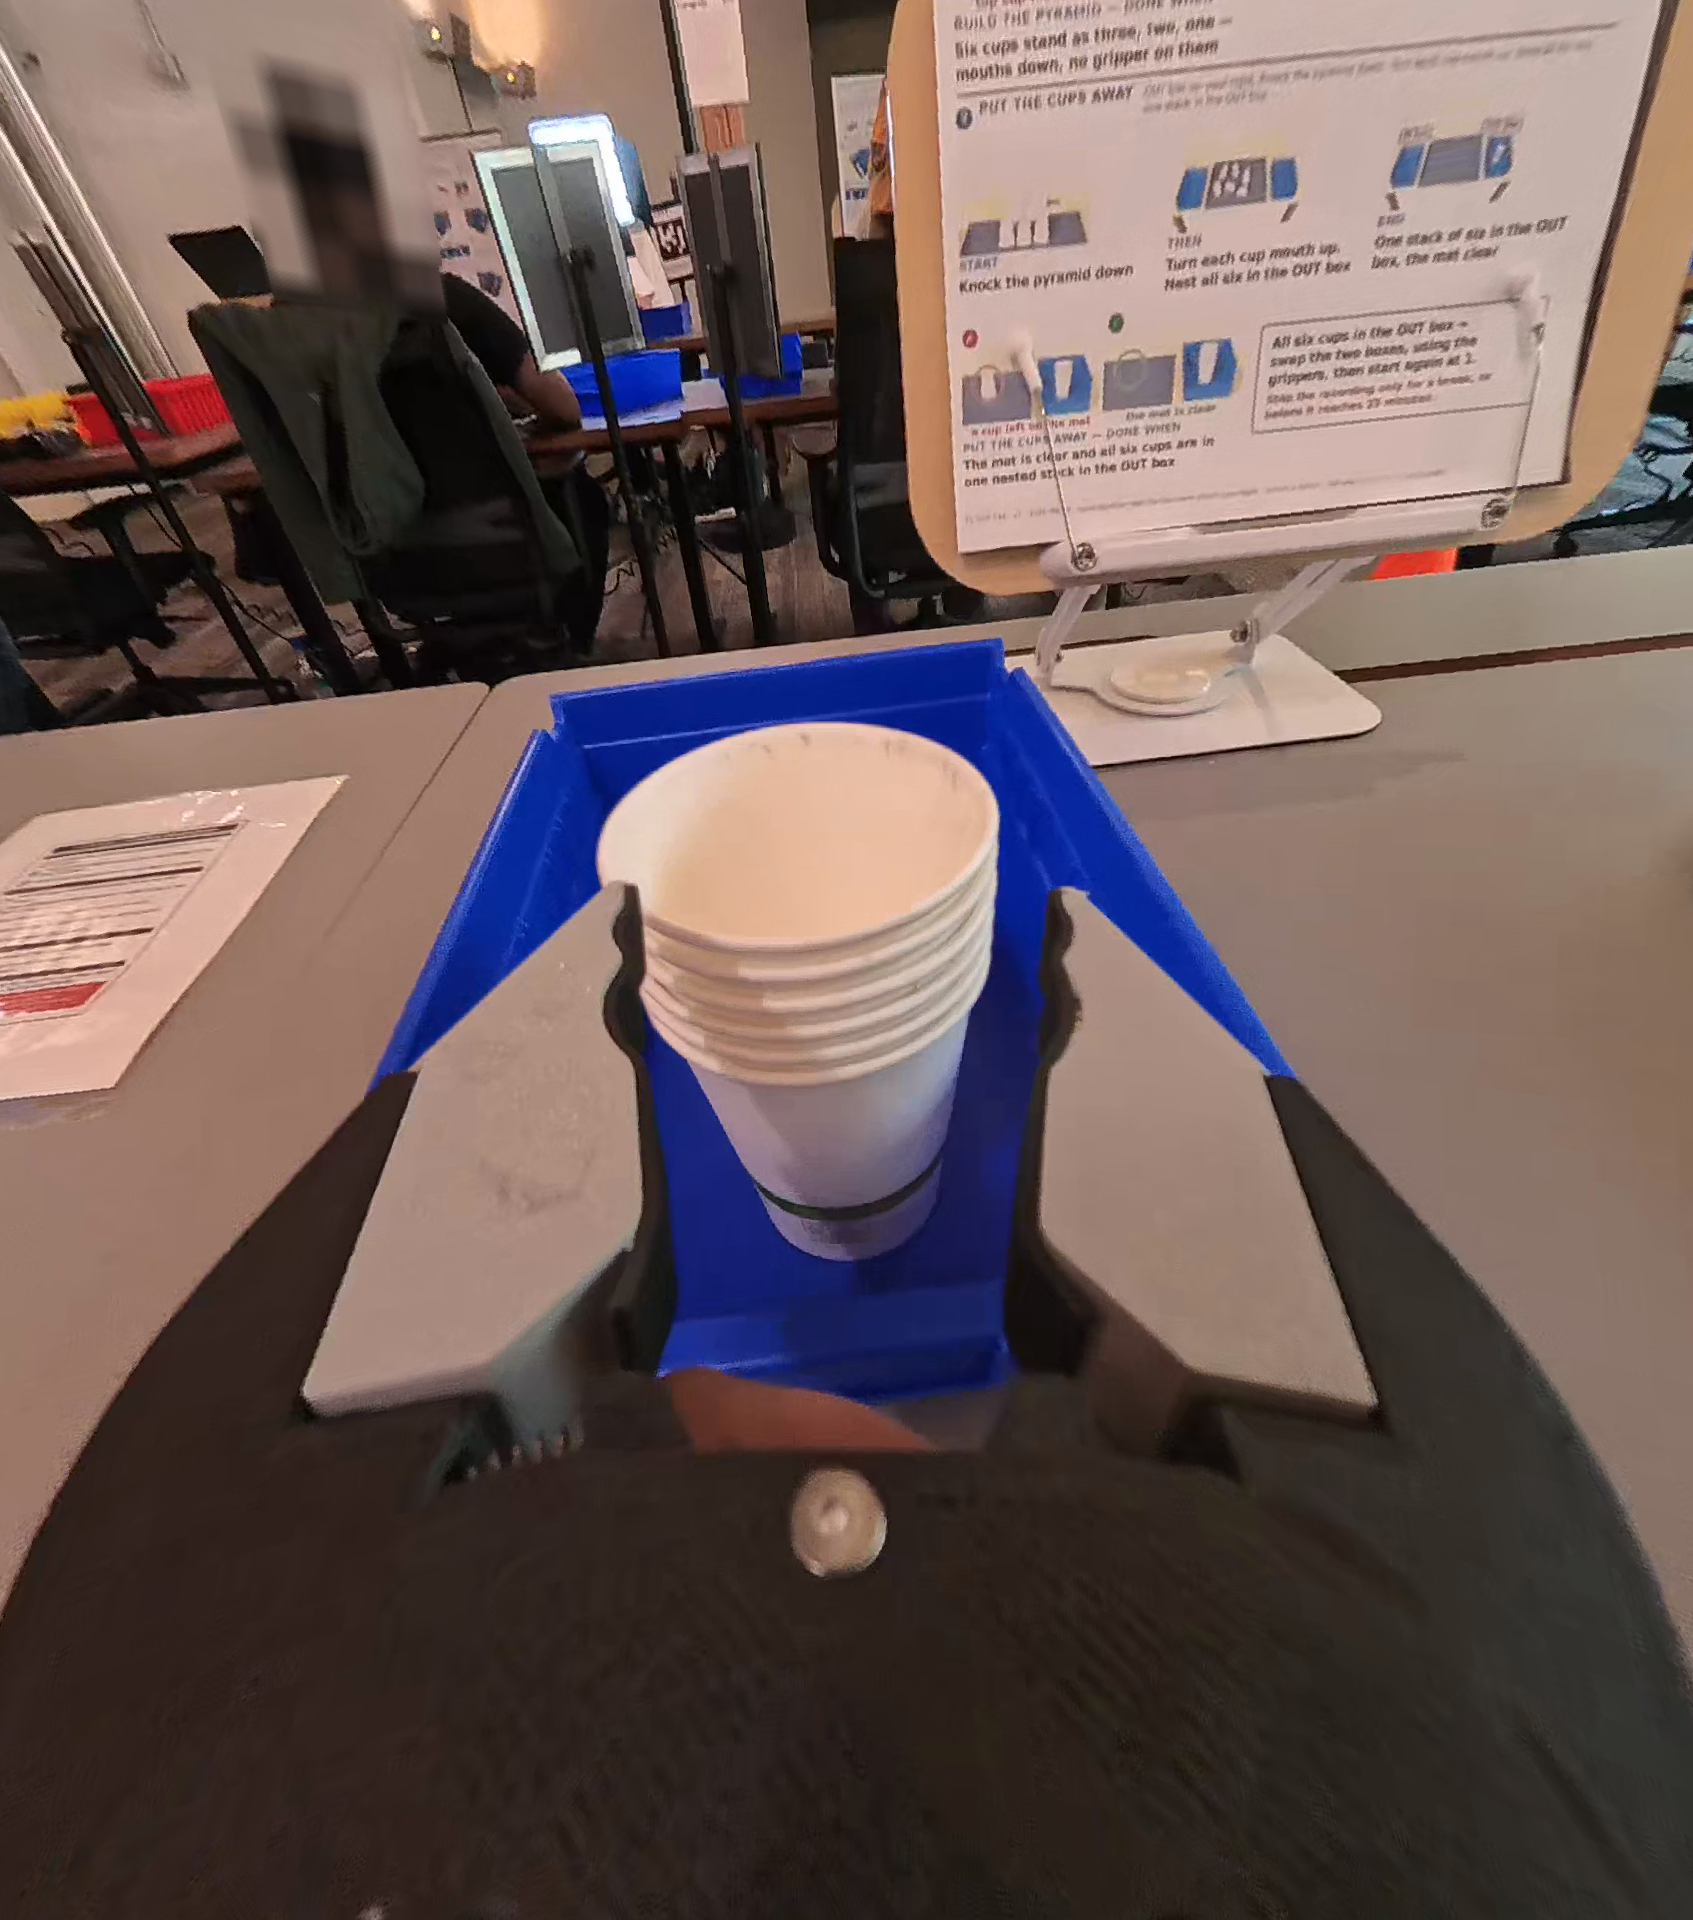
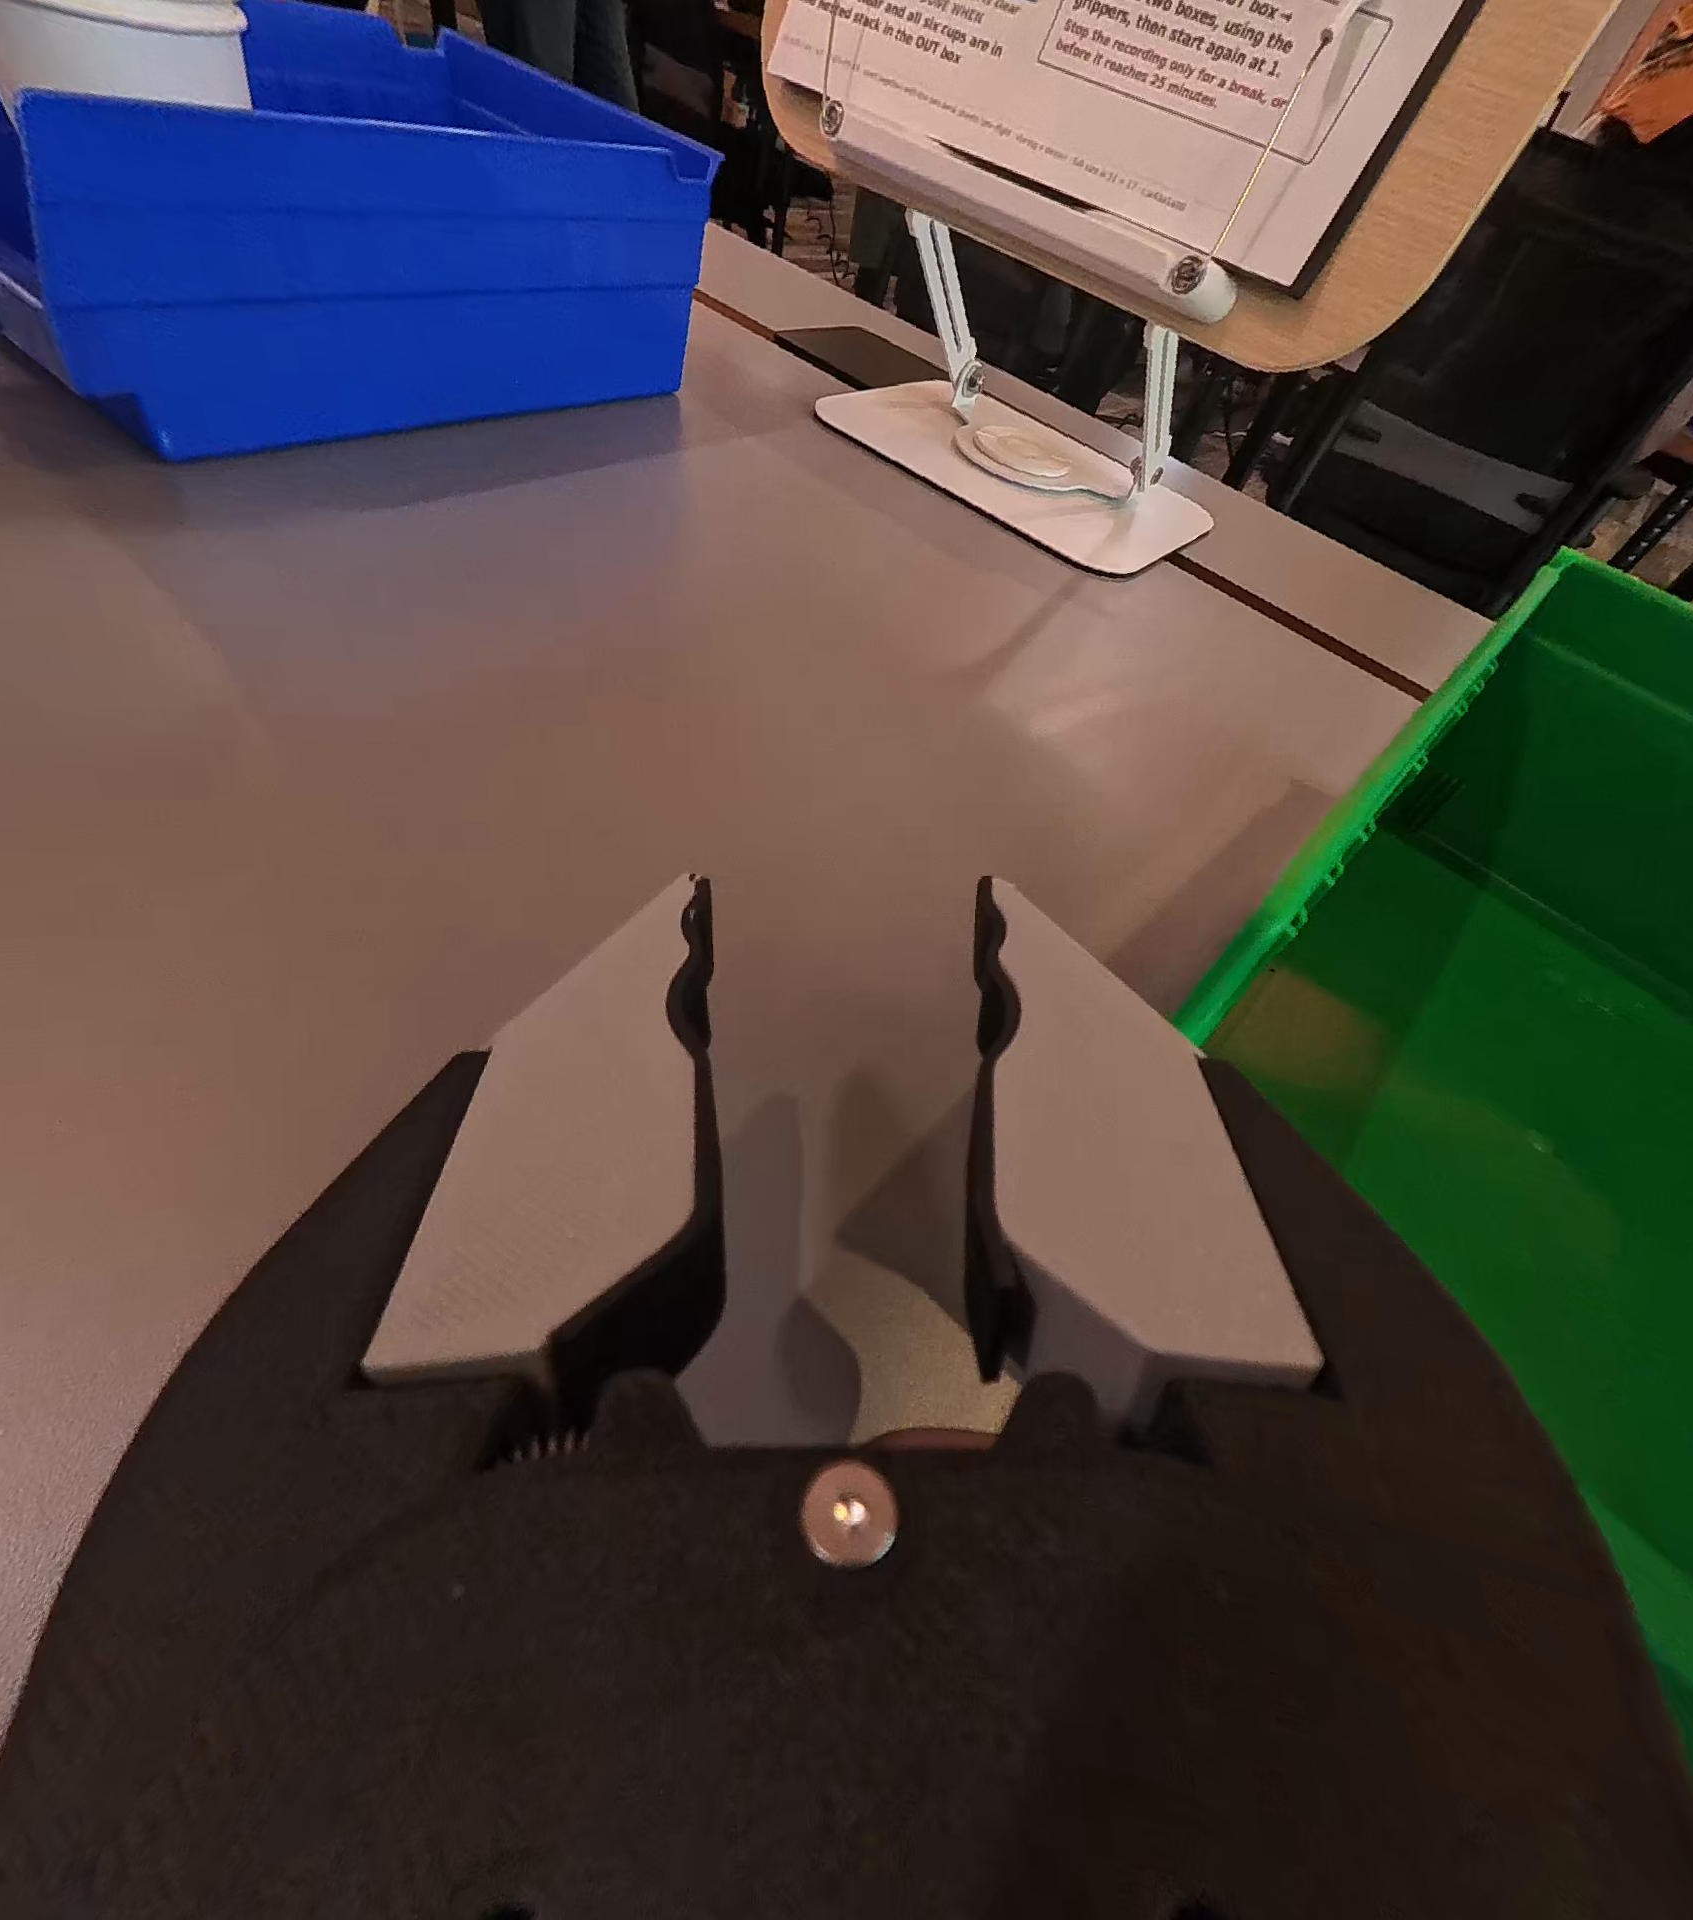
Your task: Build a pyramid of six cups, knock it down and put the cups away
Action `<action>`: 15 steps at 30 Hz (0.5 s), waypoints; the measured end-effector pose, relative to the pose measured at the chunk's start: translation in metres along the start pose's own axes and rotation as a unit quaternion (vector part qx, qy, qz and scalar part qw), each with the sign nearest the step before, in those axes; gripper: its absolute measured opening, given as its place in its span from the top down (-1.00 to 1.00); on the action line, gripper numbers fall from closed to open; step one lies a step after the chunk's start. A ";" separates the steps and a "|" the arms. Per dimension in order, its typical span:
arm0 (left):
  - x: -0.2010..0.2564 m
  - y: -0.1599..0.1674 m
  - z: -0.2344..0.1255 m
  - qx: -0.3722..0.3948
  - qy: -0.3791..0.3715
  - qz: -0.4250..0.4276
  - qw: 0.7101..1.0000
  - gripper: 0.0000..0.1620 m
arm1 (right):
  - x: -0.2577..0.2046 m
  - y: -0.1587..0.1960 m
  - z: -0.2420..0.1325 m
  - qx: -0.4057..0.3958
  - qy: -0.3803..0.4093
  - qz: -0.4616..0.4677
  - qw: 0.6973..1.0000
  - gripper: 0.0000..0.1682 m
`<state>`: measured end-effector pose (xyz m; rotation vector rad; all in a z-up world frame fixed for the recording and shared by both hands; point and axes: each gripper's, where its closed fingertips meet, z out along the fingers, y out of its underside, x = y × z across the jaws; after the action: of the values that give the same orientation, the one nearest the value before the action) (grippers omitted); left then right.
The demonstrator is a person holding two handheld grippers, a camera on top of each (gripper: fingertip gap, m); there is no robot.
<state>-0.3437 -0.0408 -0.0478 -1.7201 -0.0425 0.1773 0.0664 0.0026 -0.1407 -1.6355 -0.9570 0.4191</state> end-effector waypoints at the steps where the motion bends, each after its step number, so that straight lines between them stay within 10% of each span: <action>1: 0.000 0.003 0.003 -0.003 -0.001 -0.001 1.000 0.07 | 0.000 0.000 0.000 -0.001 0.000 -0.002 1.000 0.43; 15: -0.007 0.053 0.036 -0.060 -0.012 -0.010 0.998 -0.07 | -0.004 0.002 0.002 -0.007 -0.004 -0.012 1.000 0.43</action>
<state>-0.3601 -0.0145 -0.1041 -1.8363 -0.0883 0.1838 0.0636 0.0006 -0.1439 -1.6356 -0.9866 0.4041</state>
